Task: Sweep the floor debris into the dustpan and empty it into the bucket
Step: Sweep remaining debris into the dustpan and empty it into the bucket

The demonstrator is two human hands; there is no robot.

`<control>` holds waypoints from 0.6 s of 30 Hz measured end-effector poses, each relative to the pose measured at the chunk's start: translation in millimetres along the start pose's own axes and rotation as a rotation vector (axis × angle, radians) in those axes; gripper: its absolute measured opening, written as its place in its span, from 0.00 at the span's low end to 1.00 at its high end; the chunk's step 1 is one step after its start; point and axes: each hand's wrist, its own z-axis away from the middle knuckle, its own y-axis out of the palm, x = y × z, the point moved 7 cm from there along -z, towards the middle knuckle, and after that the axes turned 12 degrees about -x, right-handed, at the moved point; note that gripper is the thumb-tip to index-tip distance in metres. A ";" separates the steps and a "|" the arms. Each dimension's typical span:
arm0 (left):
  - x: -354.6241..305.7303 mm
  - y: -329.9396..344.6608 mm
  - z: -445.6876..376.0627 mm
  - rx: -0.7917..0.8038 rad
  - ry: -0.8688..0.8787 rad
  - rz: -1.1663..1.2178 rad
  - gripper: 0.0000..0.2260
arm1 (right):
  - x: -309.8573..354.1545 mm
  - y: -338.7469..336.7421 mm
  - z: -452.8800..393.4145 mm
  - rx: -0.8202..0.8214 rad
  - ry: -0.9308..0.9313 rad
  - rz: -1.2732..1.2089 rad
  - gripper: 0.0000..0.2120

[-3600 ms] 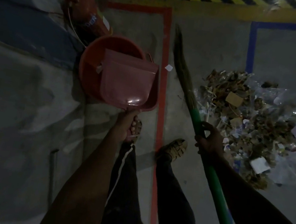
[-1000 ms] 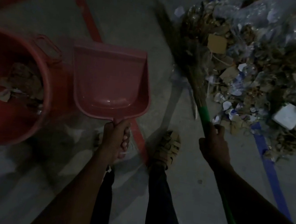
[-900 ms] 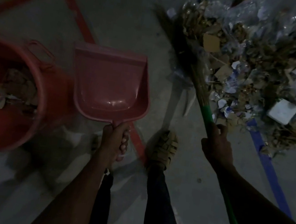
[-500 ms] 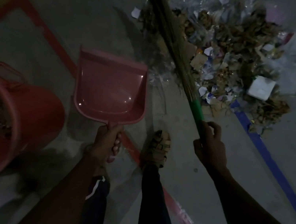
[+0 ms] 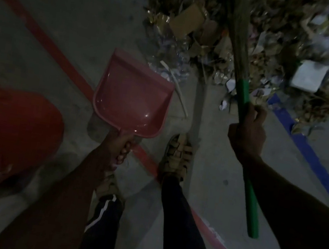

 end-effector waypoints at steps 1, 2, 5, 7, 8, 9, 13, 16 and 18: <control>4.9 1.3 -4.0 0.012 -0.010 -0.014 0.16 | -0.4 5.4 -2.9 0.004 0.007 0.005 0.31; 10.2 2.6 -9.1 0.025 -0.020 -0.026 0.16 | -1.0 11.5 -5.3 0.005 0.005 0.007 0.31; 24.3 7.0 -28.0 0.052 -0.042 -0.079 0.15 | -3.0 31.2 -13.8 -0.004 -0.003 0.025 0.32; 33.8 11.4 -41.5 0.070 -0.055 -0.133 0.15 | -2.3 45.6 -17.3 -0.011 -0.019 0.020 0.33; 37.8 13.8 -50.9 0.078 -0.059 -0.166 0.15 | -1.7 52.3 -19.0 -0.015 -0.031 0.011 0.33; 40.0 15.7 -60.0 0.083 -0.067 -0.202 0.17 | -1.8 58.5 -21.2 -0.022 -0.041 0.004 0.33; 43.0 24.0 -92.2 0.174 -0.116 -0.271 0.19 | -8.4 83.1 -30.7 -0.046 -0.058 -0.006 0.33; 29.1 25.0 -112.0 0.226 -0.109 -0.270 0.18 | -14.0 99.9 -40.9 -0.056 -0.091 -0.023 0.34; 13.7 25.3 -123.8 0.240 -0.091 -0.312 0.18 | -17.7 107.8 -47.2 -0.063 -0.112 -0.024 0.35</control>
